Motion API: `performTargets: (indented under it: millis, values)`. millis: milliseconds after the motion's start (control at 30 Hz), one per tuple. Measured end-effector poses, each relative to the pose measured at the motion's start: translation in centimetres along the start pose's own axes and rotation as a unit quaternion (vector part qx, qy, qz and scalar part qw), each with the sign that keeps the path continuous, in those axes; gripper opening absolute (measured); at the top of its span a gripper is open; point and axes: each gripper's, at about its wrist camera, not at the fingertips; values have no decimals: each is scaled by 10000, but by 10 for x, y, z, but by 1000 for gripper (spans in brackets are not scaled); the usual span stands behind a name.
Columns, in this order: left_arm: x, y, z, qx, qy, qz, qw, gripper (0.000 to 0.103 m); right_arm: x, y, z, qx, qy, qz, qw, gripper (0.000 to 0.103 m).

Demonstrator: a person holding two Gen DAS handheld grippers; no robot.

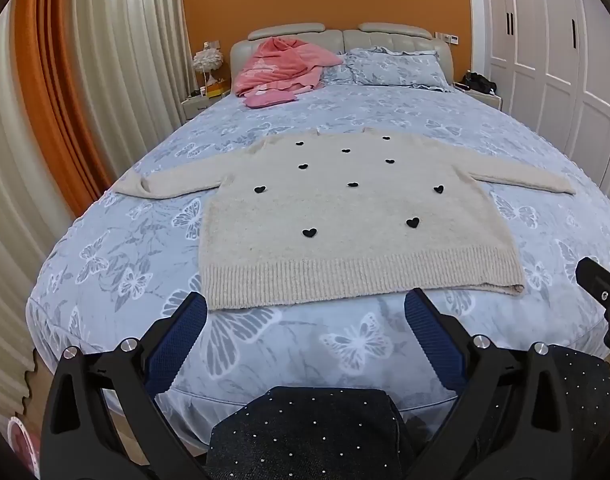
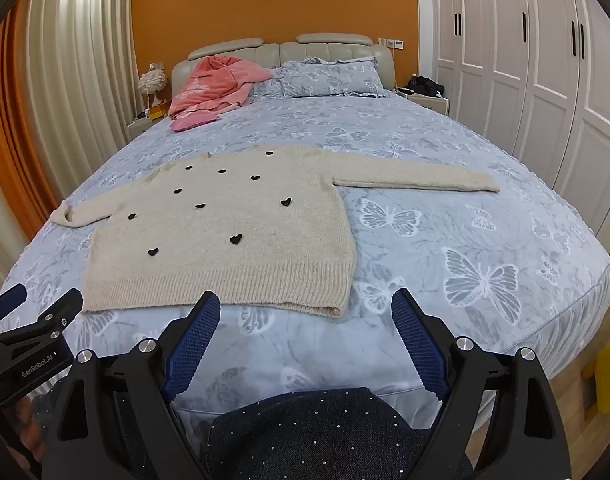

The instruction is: Fold small clothes

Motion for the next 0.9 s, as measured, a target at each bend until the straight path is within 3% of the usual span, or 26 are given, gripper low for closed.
performTargets:
  millis: [900]
  values:
    - [0,0,0,19,34,10,10000,97,0,0,0,-13,3,-9,10000,85]
Point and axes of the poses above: each gripper's, at about its wrist camera, not at the fingertips, and x roughly the way its jaws point, y to its left, z to its top, and after that the axes turned 9 degrees about -x, right-handed
